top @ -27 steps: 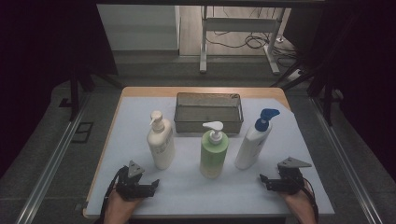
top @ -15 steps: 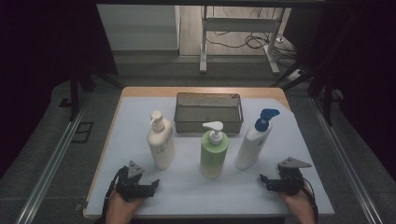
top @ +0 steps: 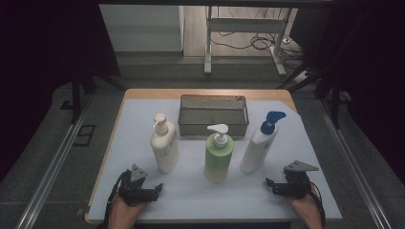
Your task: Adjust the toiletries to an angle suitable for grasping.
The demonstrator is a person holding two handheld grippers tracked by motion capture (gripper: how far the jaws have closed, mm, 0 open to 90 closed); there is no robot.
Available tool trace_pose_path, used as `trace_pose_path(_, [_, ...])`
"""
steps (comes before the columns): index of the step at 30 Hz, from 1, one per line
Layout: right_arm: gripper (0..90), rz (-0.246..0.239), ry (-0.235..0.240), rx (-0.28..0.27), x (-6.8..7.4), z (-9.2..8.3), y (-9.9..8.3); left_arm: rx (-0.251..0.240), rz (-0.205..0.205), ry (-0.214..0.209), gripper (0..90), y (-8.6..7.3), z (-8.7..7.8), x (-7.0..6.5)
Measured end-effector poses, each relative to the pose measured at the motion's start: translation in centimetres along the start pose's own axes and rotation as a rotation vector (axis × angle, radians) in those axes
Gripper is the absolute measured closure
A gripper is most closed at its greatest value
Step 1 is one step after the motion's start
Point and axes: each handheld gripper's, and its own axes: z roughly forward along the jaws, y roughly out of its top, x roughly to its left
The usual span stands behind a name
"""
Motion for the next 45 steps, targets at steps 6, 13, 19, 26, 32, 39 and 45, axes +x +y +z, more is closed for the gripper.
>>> trace_pose_path(6, [15.8,0.011,0.005,0.002,-0.2,-0.1,0.1,0.000,0.000,0.000,10.7,0.0,0.0,0.0])
trace_pose_path(13, [26.5,0.047,0.016,0.009,-0.5,-0.5,0.3,0.000,-0.001,0.000,10.7,0.0,0.0,0.0])
trace_pose_path(19, [35.9,0.057,0.032,-0.015,-0.6,-1.0,0.8,-0.001,-0.001,0.000,10.7,0.0,0.0,0.0])
trace_pose_path(26, [42.3,0.083,0.046,-0.028,-0.7,-1.3,1.3,-0.001,-0.002,0.000,10.7,0.0,0.0,0.0])
trace_pose_path(32, [52.9,0.084,0.077,-0.037,-0.9,-1.3,1.8,-0.001,-0.001,0.000,10.7,0.0,0.0,0.0])
trace_pose_path(39, [68.2,0.051,0.090,-0.034,-0.9,-1.0,2.2,-0.001,-0.002,0.000,10.7,0.0,0.0,0.0])
trace_pose_path(45, [80.2,0.049,0.098,-0.037,-1.2,-0.4,2.7,-0.001,-0.002,0.000,10.7,0.0,0.0,0.0])
